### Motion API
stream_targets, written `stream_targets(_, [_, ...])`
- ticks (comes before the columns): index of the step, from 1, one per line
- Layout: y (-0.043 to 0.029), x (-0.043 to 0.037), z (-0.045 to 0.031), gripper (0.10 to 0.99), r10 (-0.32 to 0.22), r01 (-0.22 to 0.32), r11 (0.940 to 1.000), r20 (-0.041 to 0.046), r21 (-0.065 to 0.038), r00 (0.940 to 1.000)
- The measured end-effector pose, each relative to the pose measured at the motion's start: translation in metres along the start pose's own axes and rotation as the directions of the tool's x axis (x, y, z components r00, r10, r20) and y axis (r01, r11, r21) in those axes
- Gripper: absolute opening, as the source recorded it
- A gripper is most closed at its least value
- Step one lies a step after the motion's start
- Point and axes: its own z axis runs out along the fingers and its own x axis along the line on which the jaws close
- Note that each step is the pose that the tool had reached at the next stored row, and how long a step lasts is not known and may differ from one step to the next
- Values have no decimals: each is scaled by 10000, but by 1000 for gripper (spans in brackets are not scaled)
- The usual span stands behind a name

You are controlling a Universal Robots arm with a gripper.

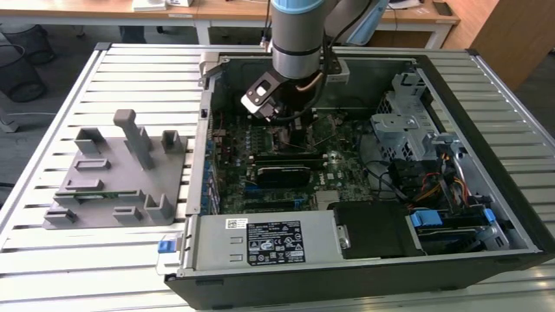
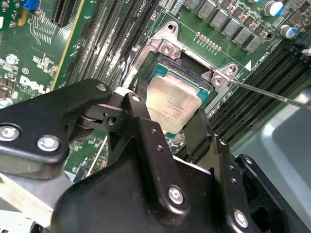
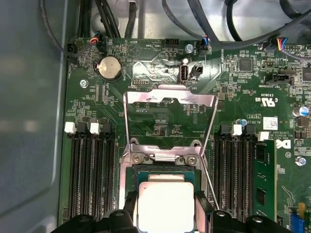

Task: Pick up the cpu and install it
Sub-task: 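Place the cpu into insertion slot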

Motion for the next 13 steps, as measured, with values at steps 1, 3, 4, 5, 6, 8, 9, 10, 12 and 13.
stream_targets(1, [-1,0,9,541,4,-4,10000,1,0,10000])
stream_targets(3, [-4,2,26,541,12,-12,10000,1,0,10000])
stream_targets(4, [-5,3,33,541,13,-13,10000,1,0,10000])
stream_targets(5, [-6,5,40,541,15,-15,10000,1,0,10000])
stream_targets(6, [-6,8,47,541,17,-17,10000,1,0,10000])
stream_targets(8, [-7,13,60,541,17,-17,10000,1,0,10000])
stream_targets(9, [-7,15,67,541,17,-17,10000,1,1,10000])
stream_targets(10, [-7,16,73,541,17,-17,10000,2,2,10000])
stream_targets(12, [-8,16,80,541,19,-19,10000,3,3,10000])
stream_targets(13, [-9,16,80,541,20,-20,10000,4,4,10000])
